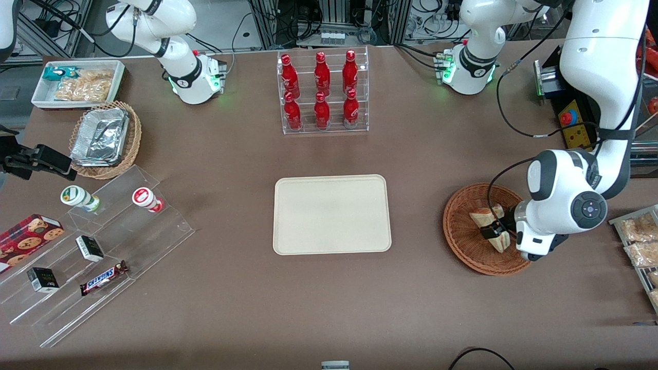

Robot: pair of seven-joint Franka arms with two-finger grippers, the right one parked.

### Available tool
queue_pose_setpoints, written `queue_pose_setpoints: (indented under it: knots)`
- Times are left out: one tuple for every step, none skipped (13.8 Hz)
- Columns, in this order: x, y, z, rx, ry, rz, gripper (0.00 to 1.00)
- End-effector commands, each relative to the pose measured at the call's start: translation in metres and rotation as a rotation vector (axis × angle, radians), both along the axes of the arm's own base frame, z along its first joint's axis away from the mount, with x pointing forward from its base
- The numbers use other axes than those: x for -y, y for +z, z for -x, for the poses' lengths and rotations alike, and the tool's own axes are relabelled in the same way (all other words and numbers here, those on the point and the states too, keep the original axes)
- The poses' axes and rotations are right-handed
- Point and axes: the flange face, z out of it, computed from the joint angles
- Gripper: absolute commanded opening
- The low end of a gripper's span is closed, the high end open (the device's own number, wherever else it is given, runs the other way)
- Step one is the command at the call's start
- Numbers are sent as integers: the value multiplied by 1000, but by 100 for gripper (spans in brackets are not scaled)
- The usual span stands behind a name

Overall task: Place sandwich from basket to tray
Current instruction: 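Move the left gripper down over the sandwich in the wicker basket, then close the left gripper on the sandwich and lift it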

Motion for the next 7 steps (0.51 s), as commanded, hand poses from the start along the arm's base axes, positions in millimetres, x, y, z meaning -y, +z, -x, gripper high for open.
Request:
queue_pose_setpoints:
  knots:
    - [4,-13,3,24,18,0,100]
    - [5,-14,3,30,20,0,99]
    - [6,-14,4,29,34,-3,79]
    - [14,-15,5,27,31,-6,56]
    - [17,-13,4,30,27,-8,40]
    - [18,-12,5,30,25,-8,28]
    - [17,-11,5,33,13,-12,20]
